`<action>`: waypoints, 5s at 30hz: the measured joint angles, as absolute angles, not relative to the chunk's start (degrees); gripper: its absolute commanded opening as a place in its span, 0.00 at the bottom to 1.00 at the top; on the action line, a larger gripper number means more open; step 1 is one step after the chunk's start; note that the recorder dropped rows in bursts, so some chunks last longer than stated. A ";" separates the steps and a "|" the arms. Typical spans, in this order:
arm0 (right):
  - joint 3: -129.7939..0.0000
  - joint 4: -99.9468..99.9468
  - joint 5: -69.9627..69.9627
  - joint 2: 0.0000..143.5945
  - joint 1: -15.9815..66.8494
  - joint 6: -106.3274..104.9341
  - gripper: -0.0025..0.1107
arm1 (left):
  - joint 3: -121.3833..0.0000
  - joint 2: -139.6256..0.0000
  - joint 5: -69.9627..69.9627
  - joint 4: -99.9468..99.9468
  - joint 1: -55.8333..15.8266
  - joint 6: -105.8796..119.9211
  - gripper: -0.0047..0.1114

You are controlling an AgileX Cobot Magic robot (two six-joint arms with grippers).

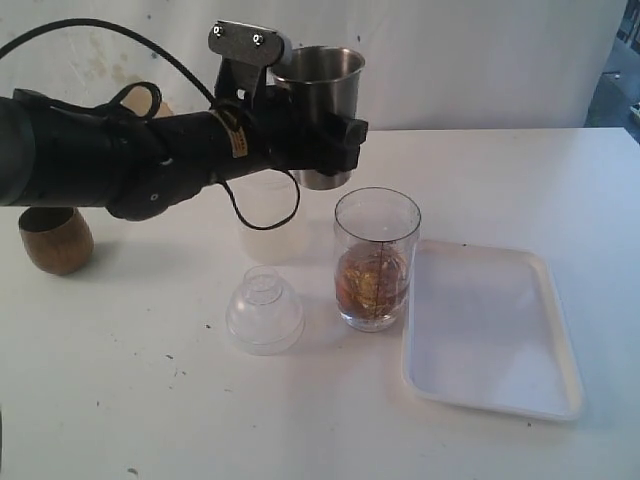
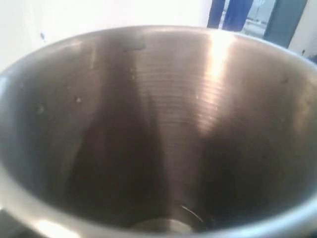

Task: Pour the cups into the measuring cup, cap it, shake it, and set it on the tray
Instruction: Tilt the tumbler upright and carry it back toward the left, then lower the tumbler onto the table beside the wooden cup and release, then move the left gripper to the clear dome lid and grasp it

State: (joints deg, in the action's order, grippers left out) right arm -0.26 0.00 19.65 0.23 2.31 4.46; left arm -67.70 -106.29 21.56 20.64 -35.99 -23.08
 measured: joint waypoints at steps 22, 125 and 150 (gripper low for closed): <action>-0.26 0.00 19.65 0.23 2.31 4.46 0.02 | -64.29 -94.91 21.59 20.64 -32.05 -20.61 0.04; -0.26 0.00 19.65 0.23 2.31 4.46 0.02 | -43.43 -76.29 13.50 64.00 -31.15 -57.69 0.72; -0.26 0.00 19.65 0.23 2.31 4.46 0.02 | -50.01 -100.13 4.10 54.57 -37.02 -64.21 0.72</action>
